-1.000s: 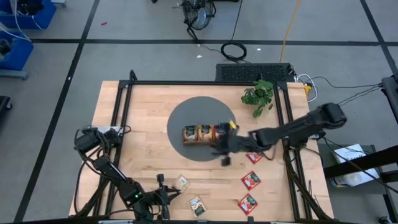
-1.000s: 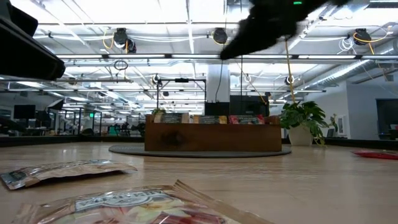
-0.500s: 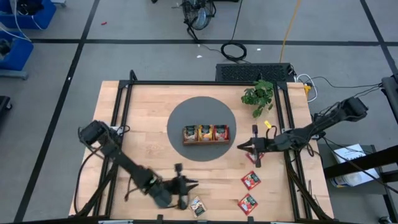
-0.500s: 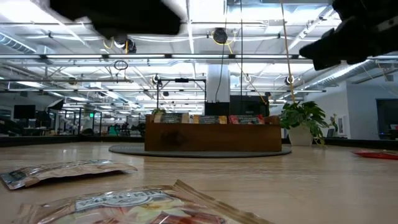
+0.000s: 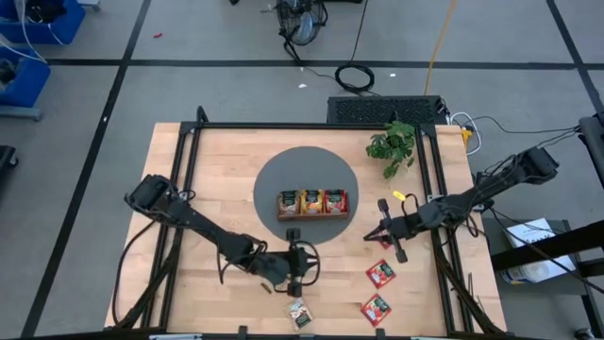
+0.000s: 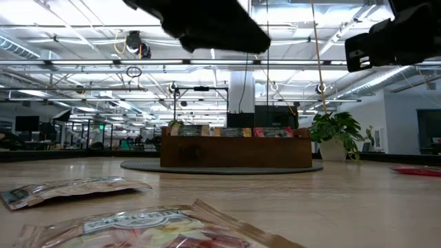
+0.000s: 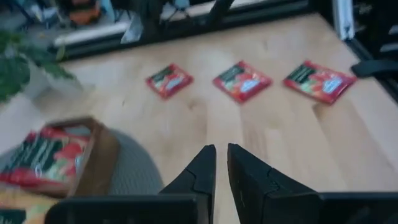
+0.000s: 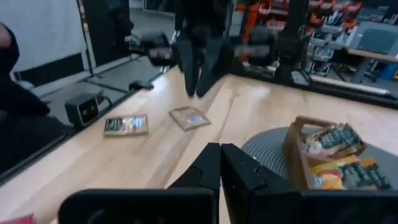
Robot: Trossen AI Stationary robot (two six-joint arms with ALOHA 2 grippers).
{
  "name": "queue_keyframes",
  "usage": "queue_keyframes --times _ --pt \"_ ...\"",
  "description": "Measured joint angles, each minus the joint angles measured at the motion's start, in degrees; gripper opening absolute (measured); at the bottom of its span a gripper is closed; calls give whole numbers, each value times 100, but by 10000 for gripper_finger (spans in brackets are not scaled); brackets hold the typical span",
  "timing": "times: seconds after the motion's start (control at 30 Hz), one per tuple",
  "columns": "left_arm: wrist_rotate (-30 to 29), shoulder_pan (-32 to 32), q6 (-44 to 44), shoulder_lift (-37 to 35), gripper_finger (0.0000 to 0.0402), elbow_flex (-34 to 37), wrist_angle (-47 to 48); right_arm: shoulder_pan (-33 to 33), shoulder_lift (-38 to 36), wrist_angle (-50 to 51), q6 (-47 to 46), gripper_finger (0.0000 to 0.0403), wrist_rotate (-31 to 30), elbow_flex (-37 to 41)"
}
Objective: Pick & Place Tea
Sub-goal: Put the red tea bag into the right section of the wooden organizer
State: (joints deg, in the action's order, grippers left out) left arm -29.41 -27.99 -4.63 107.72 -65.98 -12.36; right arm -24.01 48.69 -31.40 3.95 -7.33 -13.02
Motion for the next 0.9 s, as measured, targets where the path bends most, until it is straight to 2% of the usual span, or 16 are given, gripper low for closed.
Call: queue_keyframes --times 0.27,0.47,0.9 --pt "90 -50 -133 0 49 2 312 -50 177 -520 -412 1 -136 158" --pt "94 -61 142 0 49 2 296 -129 475 -1306 -89 1 -165 410" --pt "93 59 384 0 49 2 197 -133 531 -1469 66 0 -151 439"
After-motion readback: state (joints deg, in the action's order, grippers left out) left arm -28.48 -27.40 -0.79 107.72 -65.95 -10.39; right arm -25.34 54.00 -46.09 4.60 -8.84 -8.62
